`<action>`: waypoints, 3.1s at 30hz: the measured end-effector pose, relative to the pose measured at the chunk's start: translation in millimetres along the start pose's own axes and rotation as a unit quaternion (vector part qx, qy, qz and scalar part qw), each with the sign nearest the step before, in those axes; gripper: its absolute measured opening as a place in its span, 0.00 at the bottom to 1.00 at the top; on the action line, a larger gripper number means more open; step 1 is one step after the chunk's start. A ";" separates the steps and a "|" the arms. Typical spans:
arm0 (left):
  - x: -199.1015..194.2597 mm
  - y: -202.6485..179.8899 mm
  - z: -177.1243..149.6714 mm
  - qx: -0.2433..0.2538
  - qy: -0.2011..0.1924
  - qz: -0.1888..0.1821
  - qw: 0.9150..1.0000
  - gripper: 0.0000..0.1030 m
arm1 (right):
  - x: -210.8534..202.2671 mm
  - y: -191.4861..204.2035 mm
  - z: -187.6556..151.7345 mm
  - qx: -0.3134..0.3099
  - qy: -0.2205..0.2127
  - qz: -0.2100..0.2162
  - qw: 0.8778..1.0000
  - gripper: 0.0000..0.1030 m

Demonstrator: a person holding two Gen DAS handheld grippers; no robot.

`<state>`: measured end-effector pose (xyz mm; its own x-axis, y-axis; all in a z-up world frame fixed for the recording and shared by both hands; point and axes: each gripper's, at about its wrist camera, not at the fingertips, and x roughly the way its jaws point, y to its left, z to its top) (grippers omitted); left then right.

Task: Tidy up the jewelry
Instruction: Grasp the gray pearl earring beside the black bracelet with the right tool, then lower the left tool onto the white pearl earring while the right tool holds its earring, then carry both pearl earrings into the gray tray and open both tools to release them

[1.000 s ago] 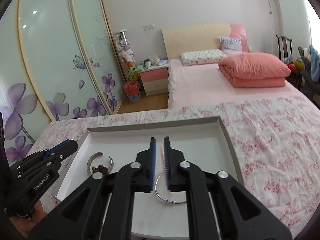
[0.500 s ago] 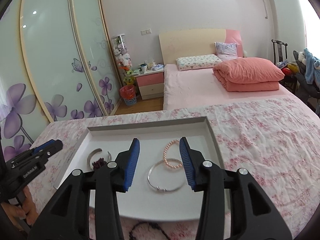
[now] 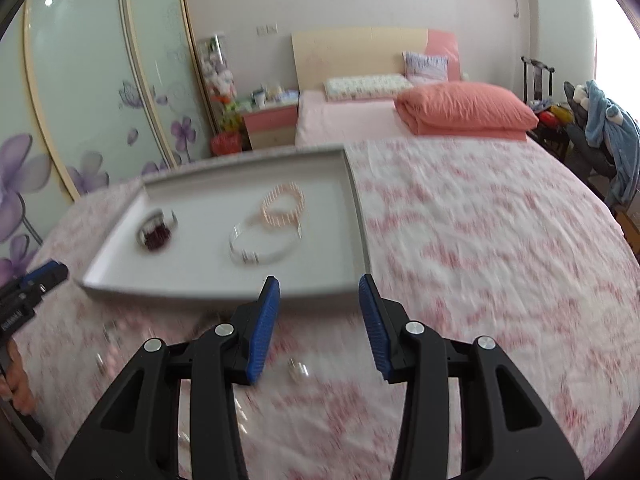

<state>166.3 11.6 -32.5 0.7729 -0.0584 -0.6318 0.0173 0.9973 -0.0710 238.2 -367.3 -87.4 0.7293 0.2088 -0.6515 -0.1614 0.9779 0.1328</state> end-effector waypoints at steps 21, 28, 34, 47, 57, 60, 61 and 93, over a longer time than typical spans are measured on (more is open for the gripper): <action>0.3 -5.6 -27.9 0.016 0.027 -0.009 0.999 0.49 | 20.9 16.5 -35.0 -0.049 0.076 -0.001 0.996 0.14; -1.9 -7.8 -30.8 0.022 0.028 -0.019 0.999 0.52 | 21.3 7.5 -32.3 -0.039 0.074 -0.030 0.996 0.14; -2.7 -17.5 -37.7 0.048 0.039 -0.040 0.997 0.52 | 22.1 -4.1 -29.5 -0.017 0.072 -0.048 0.996 0.14; 7.7 -41.5 -53.9 0.105 0.088 -0.066 0.988 0.52 | 22.4 -4.7 -28.9 -0.011 0.072 -0.048 0.996 0.14; 18.3 -50.2 -56.6 0.121 0.110 -0.056 0.985 0.39 | 22.5 -4.7 -29.0 -0.011 0.072 -0.048 0.996 0.14; 19.3 -53.1 -55.9 0.125 0.109 -0.053 0.985 0.33 | 22.5 -4.7 -29.0 -0.011 0.072 -0.048 0.996 0.14; 19.3 -54.4 -55.8 0.126 0.108 -0.052 0.985 0.32 | 22.5 -4.9 -29.0 -0.011 0.072 -0.048 0.996 0.14; 25.1 -22.9 -47.8 0.085 0.106 0.008 0.991 0.14 | 22.6 -4.5 -29.0 -0.011 0.072 -0.049 0.996 0.14</action>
<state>155.0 -14.8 -83.6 0.6234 -0.0319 -0.7813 0.1257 0.9903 0.0599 236.2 -367.2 -124.4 0.6400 0.1083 -0.7607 -0.1104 0.9927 0.0484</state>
